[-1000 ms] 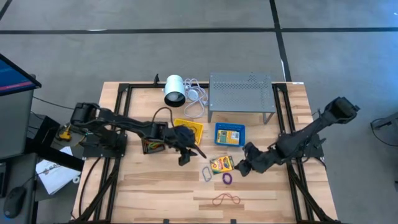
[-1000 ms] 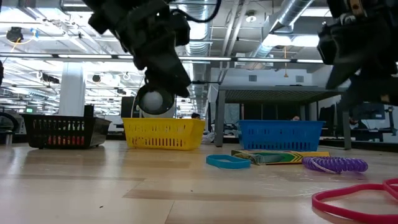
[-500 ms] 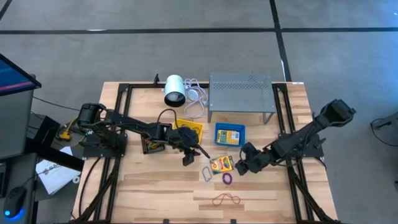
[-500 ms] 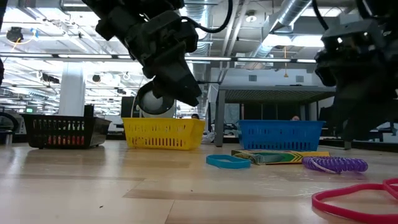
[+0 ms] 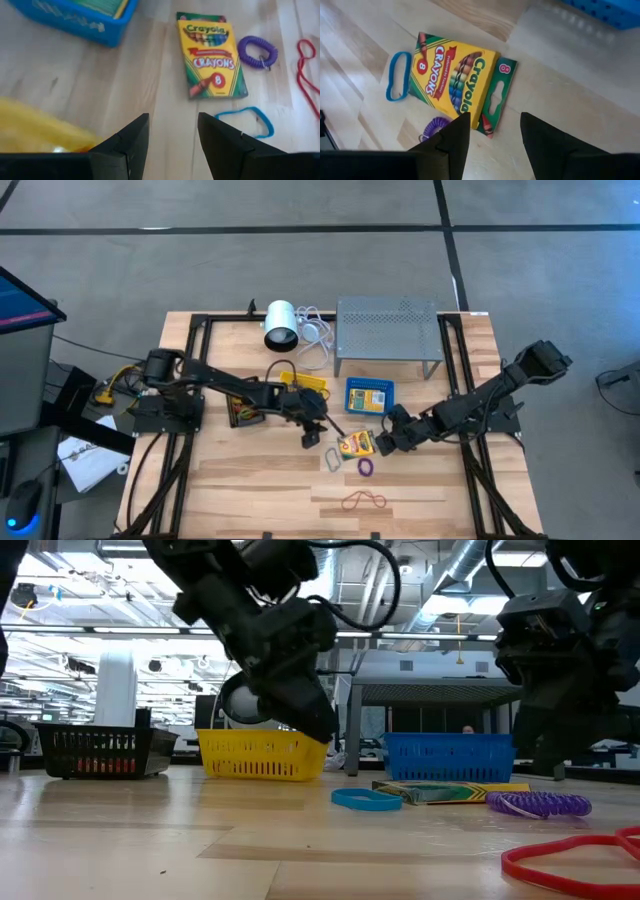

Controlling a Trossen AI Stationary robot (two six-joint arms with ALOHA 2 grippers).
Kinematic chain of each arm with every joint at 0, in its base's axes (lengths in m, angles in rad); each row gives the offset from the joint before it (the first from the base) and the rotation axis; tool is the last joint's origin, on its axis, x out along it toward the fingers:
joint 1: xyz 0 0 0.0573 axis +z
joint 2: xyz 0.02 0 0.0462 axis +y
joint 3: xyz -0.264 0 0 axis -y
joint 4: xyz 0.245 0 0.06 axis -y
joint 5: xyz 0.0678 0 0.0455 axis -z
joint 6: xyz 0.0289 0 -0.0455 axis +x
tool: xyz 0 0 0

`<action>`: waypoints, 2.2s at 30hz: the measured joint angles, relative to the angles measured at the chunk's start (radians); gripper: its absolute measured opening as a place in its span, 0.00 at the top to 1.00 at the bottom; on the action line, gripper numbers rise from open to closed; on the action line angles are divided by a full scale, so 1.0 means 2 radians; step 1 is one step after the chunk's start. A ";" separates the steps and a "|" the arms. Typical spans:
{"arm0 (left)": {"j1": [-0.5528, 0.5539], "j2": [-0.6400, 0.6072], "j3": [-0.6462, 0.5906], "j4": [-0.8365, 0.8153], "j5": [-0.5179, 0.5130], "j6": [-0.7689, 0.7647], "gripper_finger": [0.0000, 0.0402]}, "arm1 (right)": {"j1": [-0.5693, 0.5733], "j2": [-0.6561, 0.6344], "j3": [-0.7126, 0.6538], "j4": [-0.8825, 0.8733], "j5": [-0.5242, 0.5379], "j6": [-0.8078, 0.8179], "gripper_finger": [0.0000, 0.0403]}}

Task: Pick & Place Office Desk Supplies
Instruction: Put the crayon box into the blue bin

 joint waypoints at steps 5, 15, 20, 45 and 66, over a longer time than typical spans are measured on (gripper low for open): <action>0.000 0.033 0.020 0.001 0.015 0.009 0.59 | -0.001 0.000 0.000 -0.001 0.000 -0.001 0.58; -0.007 0.036 0.020 0.002 0.015 0.009 0.59 | -0.001 0.061 0.000 0.056 -0.025 -0.003 0.58; -0.018 0.036 0.020 0.001 0.015 0.009 0.59 | -0.001 0.072 0.001 0.077 -0.023 -0.011 0.58; -0.067 0.034 0.070 -0.063 -0.043 0.091 0.59 | -0.001 0.073 0.000 0.091 -0.025 -0.015 0.58; -0.073 0.084 0.070 -0.028 -0.086 0.141 0.63 | -0.001 0.074 0.000 0.100 -0.033 -0.012 0.58</action>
